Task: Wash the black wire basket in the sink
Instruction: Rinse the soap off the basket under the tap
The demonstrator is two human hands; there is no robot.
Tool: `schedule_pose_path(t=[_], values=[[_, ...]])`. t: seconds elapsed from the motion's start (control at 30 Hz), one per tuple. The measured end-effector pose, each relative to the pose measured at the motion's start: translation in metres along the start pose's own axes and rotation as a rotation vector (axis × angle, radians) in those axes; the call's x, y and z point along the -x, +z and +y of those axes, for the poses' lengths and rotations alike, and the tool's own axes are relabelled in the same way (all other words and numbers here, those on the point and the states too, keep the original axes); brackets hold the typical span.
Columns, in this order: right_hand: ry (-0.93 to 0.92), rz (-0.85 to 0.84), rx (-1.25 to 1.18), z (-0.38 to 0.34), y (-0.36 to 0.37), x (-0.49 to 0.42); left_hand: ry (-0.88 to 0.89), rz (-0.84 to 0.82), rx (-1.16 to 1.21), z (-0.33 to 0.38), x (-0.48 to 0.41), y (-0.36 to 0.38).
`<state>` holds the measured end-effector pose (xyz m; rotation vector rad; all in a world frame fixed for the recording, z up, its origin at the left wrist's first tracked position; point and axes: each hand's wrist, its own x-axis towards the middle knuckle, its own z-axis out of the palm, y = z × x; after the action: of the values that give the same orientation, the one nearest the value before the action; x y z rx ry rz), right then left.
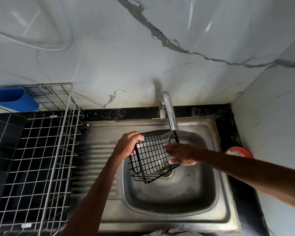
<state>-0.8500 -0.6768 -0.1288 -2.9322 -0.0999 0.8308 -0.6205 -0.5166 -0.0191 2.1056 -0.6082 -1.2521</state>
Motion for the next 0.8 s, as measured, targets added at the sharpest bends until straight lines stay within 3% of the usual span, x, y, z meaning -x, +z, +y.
schedule_pose_path(t=[0.1,0.23,0.43,0.67,0.8], values=[[0.05,0.112,0.084,0.017,-0.002,-0.003,0.035,-0.064,-0.026,0.005,0.0,-0.005],[0.101,0.142,0.129,0.031,-0.034,-0.017,0.029,-0.11,0.002,0.015,0.0,-0.012],[0.116,0.073,0.071,0.024,-0.025,-0.026,0.036,-0.091,0.005,0.013,-0.003,-0.02],[-0.074,-0.089,-0.061,0.002,-0.017,-0.017,-0.041,-0.141,0.017,0.002,0.002,-0.011],[0.012,0.035,-0.033,0.024,-0.032,-0.02,-0.043,-0.172,-0.005,0.004,0.001,-0.012]])
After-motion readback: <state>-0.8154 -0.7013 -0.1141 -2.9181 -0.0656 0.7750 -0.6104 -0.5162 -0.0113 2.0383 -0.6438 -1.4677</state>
